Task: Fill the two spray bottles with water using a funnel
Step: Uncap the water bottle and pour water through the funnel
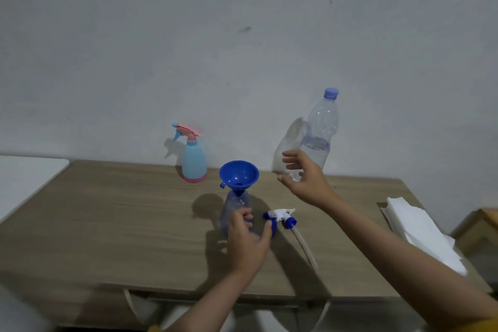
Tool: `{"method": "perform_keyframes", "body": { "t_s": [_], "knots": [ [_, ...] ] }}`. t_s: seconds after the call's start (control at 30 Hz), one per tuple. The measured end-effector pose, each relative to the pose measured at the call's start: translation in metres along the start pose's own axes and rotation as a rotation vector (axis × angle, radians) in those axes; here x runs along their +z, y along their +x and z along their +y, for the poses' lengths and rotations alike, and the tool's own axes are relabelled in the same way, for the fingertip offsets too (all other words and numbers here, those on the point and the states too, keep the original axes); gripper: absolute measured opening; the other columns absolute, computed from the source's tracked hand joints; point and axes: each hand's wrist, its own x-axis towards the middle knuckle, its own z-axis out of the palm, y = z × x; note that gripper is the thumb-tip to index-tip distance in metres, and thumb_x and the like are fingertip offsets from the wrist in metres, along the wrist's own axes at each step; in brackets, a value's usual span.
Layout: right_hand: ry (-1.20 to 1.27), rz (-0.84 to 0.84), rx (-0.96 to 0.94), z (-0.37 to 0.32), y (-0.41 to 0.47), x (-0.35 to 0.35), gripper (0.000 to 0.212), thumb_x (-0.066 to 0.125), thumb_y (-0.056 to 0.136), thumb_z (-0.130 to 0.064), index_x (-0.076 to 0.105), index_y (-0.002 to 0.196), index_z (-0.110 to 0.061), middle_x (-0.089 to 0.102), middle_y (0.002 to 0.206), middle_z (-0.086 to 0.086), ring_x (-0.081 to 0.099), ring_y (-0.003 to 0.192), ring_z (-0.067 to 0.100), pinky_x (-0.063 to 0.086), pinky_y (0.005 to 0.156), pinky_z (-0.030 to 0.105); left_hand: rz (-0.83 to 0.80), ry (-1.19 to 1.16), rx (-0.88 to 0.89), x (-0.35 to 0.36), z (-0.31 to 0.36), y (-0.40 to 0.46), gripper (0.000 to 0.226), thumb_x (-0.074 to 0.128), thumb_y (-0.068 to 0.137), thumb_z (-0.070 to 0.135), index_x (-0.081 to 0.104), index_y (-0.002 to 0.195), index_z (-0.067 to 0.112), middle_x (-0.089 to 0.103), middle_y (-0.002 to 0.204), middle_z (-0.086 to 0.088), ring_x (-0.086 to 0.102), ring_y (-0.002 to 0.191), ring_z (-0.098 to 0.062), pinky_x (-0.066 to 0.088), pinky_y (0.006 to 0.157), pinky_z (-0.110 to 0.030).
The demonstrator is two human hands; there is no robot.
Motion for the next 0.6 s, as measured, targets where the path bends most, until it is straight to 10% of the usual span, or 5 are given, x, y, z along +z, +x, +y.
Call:
{"method": "perform_keyframes", "body": {
  "t_s": [0.23, 0.37, 0.6],
  "knots": [
    [-0.109, 0.255, -0.164, 0.020, 0.050, -0.077, 0.036, 0.072, 0.080, -0.011, 0.060, 0.113, -0.008, 0.063, 0.112, 0.005, 0.060, 0.092, 0.017, 0.038, 0.073, -0.001, -0.133, 0.013, 0.063, 0.088, 0.061, 0.061, 0.056, 0.071, 0.073, 0.035, 0.043, 0.118, 0.019, 0.049, 0.119, 0.003, 0.052, 0.107, -0.015, 0.048, 0.091, -0.036],
    [-0.172, 0.343, -0.205, 0.028, 0.096, -0.113, 0.040, 0.069, 0.083, -0.016, 0.058, 0.122, -0.011, 0.059, 0.115, 0.010, 0.059, 0.101, 0.023, 0.045, 0.086, 0.024, -0.166, 0.027, 0.100, 0.129, 0.099, 0.112, 0.071, 0.073, 0.076, 0.037, 0.035, 0.133, 0.020, 0.043, 0.134, 0.000, 0.050, 0.119, -0.018, 0.048, 0.096, -0.036],
    [-0.277, 0.223, -0.149, 0.046, 0.157, -0.134, 0.044, 0.066, 0.087, -0.032, 0.056, 0.128, -0.019, 0.060, 0.122, 0.007, 0.056, 0.112, 0.024, 0.047, 0.093, 0.035, -0.205, 0.088, 0.103, 0.182, 0.132, 0.167, 0.097, 0.074, 0.073, 0.049, 0.016, 0.147, 0.024, 0.026, 0.153, 0.001, 0.030, 0.139, -0.020, 0.033, 0.108, -0.032]
  ]
}}
